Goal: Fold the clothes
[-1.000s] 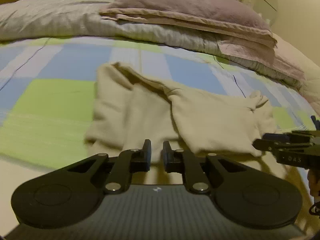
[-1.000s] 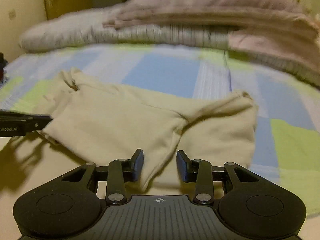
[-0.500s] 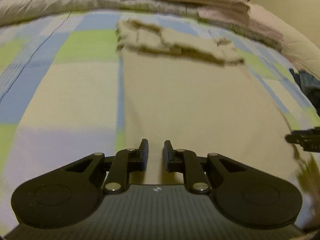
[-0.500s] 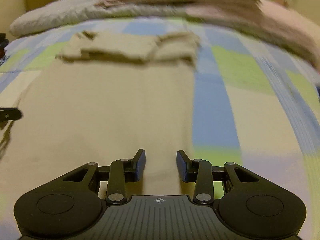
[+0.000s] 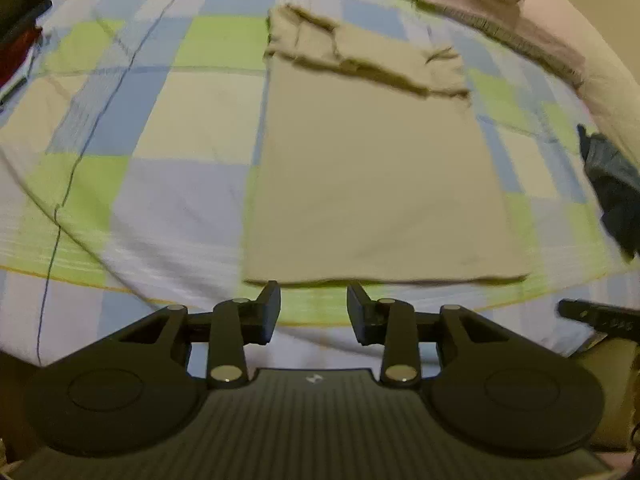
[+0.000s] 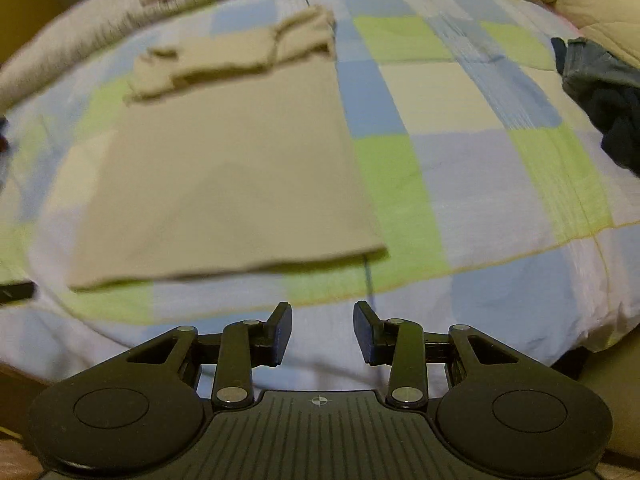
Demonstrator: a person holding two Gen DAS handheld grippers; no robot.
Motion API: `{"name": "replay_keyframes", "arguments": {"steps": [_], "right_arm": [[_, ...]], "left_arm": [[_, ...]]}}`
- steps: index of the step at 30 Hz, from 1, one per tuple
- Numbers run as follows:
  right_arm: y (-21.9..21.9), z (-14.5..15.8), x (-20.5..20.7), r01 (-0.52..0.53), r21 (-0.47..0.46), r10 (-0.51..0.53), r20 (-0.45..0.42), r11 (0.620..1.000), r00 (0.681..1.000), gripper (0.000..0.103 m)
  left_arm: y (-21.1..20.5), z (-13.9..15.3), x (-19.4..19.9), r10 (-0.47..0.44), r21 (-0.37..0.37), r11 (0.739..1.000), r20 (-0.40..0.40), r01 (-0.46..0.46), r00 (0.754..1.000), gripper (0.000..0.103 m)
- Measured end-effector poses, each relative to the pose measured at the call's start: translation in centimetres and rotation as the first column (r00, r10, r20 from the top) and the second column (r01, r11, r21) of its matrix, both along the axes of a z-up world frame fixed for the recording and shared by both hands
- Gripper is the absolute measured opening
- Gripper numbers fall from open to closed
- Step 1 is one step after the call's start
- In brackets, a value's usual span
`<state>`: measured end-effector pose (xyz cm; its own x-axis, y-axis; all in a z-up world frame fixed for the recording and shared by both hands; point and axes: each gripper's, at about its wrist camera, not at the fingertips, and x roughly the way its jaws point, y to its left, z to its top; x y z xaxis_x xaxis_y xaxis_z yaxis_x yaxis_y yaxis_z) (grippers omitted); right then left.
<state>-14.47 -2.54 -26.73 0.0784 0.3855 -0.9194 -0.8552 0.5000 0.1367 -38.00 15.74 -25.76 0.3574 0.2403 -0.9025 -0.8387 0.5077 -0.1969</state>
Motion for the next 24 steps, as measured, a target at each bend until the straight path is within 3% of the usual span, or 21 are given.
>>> {"name": "replay_keyframes", "arguments": {"steps": [2, 8, 18, 24], "right_arm": [[0.5, 1.5, 0.0, 0.000, 0.003, 0.000, -0.027, 1.000, 1.000, 0.038], [-2.1, 5.6, -0.8, -0.066, 0.039, 0.066, 0.000, 0.997, 0.998, 0.038], [-10.1, 13.4, -2.2, -0.165, 0.116, 0.155, 0.092, 0.979, 0.984, 0.038], [-12.2, 15.1, -3.1, -0.214, 0.165, 0.196, 0.116, 0.963, 0.974, 0.038]], "left_arm": [[-1.0, 2.0, 1.0, 0.023, 0.008, 1.000, -0.012, -0.023, 1.000, 0.037], [-6.3, 7.3, 2.1, 0.082, 0.060, 0.995, -0.024, -0.081, 0.996, 0.039], [-16.2, 13.3, 1.0, 0.123, 0.129, 0.984, -0.021, -0.119, 0.992, 0.041], [-19.5, 15.4, 0.0, 0.166, 0.202, 0.966, 0.003, -0.163, 0.986, 0.045]]}}
